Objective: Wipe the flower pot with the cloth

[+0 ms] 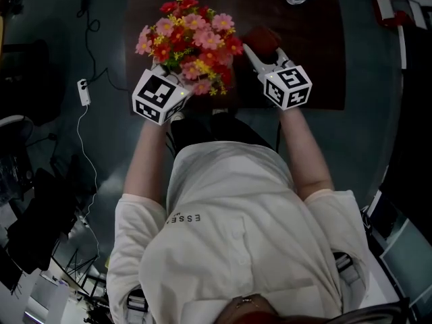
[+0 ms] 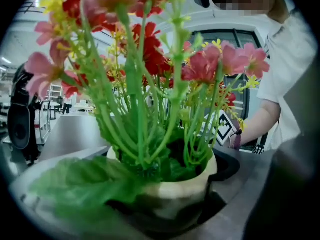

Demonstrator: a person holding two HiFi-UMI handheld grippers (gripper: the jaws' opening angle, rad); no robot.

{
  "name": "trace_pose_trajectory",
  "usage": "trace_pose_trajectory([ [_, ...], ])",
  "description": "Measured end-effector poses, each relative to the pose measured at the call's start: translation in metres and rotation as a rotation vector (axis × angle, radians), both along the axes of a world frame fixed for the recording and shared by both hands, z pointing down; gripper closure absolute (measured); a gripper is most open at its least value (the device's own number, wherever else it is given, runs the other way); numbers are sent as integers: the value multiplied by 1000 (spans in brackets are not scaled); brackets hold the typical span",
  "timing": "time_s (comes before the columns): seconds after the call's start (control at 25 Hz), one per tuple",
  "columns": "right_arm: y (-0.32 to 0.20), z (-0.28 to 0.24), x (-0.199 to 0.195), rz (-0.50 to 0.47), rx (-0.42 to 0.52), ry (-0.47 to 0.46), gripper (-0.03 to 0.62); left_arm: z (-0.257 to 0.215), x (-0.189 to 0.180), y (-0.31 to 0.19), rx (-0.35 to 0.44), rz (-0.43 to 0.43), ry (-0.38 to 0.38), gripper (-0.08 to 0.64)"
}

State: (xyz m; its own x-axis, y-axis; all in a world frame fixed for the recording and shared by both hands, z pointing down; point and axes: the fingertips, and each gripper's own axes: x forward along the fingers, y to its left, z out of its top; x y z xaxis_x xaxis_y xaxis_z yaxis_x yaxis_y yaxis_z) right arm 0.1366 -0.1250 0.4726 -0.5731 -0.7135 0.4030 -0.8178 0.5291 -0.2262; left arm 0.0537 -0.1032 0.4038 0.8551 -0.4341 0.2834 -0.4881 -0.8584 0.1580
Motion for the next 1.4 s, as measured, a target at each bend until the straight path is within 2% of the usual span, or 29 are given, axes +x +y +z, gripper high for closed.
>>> trace_pose_trajectory([
  [0.16,-10,4,7,19,-8,37,545,35,-9,-6,32,26,-54,-28],
  [0.4,-6,16,0,13,-36,83,545,101,-11,-6,45,122,-153,-28],
  [0.56,-5,23,4,10,-57,114,545,122,-4,-4,11,156,-155,-28],
  [0.72,-11,25,4,10,-61,128,545,126,-4,-12,-6,148,-119,-28],
  [0.92,-16,24,-1,4,-63,135,545,129,-4,-12,8,149,-139,-29],
  [1.0,-18,24,-5,2,-66,136,545,127,-7,-14,23,124,-149,-31],
  [1.16,-12,26,-13,4,-93,145,545,102,-21,-16,49,55,-78,-41],
  [1.28,-4,26,-15,6,-103,150,545,87,-36,-13,61,20,-88,-40],
  [1.32,-1,26,-15,9,-107,152,545,81,-43,-12,62,-11,-88,-15],
  [1.4,7,26,-14,14,-118,154,545,67,-60,-7,71,-98,-79,163],
])
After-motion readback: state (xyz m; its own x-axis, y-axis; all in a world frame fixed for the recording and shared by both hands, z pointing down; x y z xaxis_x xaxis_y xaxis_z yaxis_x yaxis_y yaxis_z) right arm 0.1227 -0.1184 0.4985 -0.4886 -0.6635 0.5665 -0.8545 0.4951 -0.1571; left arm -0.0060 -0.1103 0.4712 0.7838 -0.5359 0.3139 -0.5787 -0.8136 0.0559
